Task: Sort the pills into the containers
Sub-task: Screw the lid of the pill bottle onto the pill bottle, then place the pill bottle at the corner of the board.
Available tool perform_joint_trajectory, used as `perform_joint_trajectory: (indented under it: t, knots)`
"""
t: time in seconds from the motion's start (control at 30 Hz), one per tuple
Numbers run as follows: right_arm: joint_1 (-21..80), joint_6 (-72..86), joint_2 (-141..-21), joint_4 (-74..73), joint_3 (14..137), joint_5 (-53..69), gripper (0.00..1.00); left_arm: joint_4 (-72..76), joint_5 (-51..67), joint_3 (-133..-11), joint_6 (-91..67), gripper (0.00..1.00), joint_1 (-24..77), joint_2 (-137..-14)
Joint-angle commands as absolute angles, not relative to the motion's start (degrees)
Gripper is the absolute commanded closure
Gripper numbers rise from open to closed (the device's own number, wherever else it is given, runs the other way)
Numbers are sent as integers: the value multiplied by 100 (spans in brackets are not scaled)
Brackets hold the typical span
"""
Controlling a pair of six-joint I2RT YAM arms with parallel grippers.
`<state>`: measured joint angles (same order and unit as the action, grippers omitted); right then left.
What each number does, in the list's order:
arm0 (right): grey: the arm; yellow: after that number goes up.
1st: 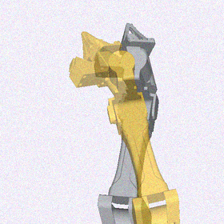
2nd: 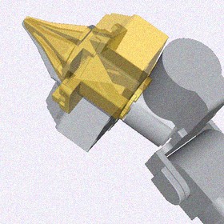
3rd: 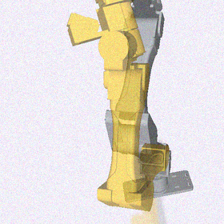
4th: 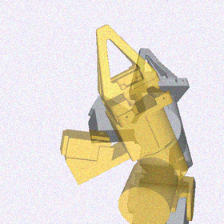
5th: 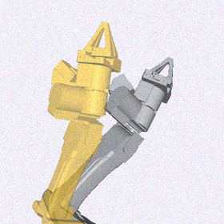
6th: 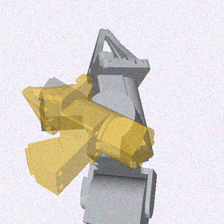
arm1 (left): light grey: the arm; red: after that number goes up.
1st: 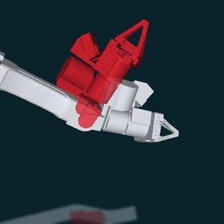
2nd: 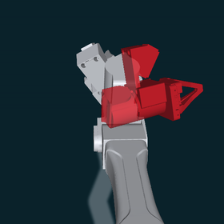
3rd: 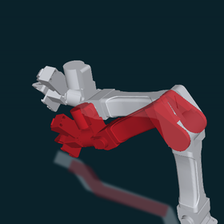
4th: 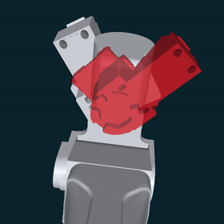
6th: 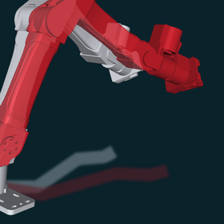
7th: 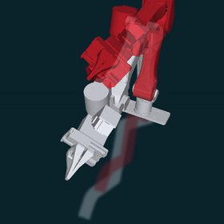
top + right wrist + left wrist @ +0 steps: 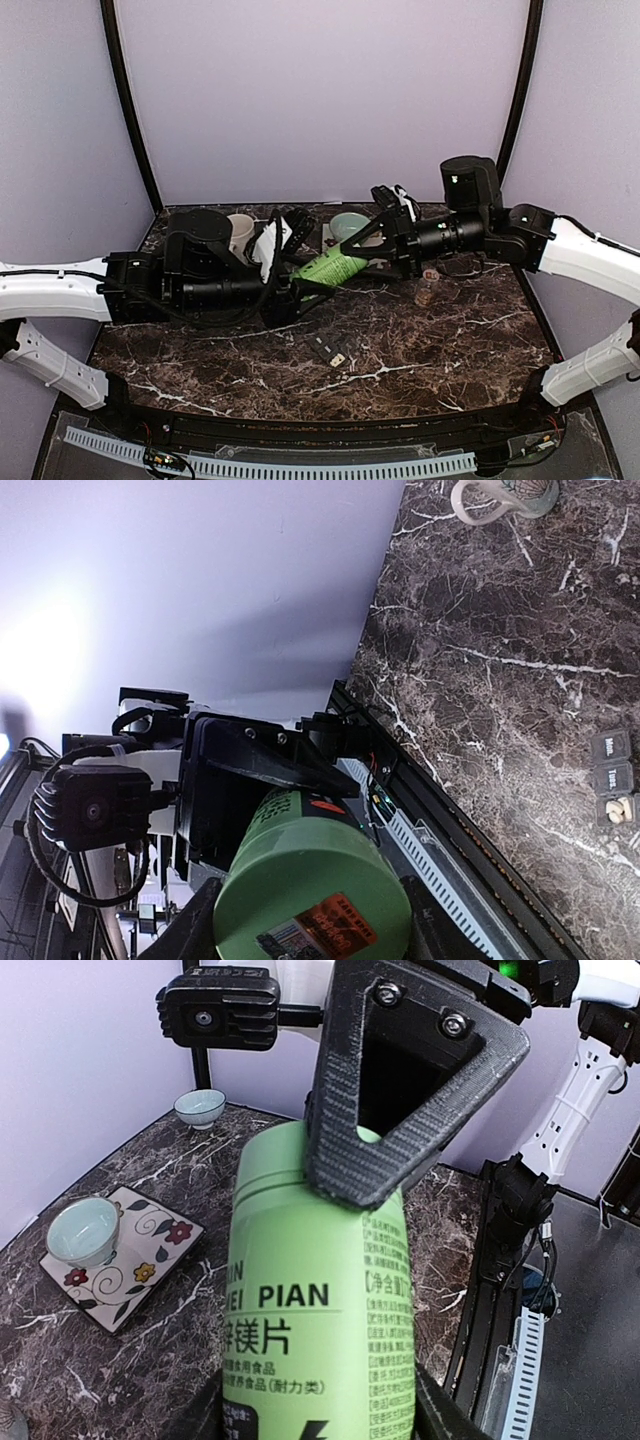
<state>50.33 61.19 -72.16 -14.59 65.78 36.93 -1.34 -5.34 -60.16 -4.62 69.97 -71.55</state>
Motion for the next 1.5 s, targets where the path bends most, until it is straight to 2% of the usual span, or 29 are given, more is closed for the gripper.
perform_joint_trajectory:
  t: [0.0,0.13,0.23,0.47,0.63,0.7,0.9,1.13,1.47]
  knots:
    - [5373,5794,-7482,-2168,6557,3466,100,1257,-796,-6107,-386,77,7070,-6967]
    - [5370,5548,-7425,-2403,6716,3214,100,1293,-849,-6008,-565,54,7075,-6876]
    - [5370,5465,-7363,-2448,6757,3075,100,1191,-869,-5997,-667,41,7075,-6848]
    - [5354,5126,-7313,-2700,6899,2718,100,1090,-749,-5883,-958,22,7074,-6736]
    - [5330,4785,-7315,-2936,6990,2359,100,940,-912,-5855,-1105,20,7075,-6633]
    - [5313,4448,-7349,-3306,7180,1888,100,931,-1195,-5772,-1237,5,7084,-6501]
    - [5302,3387,-7381,-4429,7465,99,100,787,-1755,-5508,-1567,5,7093,-6305]
    - [5175,3080,-7139,-4943,7365,-1554,100,544,-1997,-5452,-1835,5,7101,-6422]
    - [4527,3173,-7015,-5309,7340,-2655,100,520,-2155,-5378,-1877,5,7101,-6502]
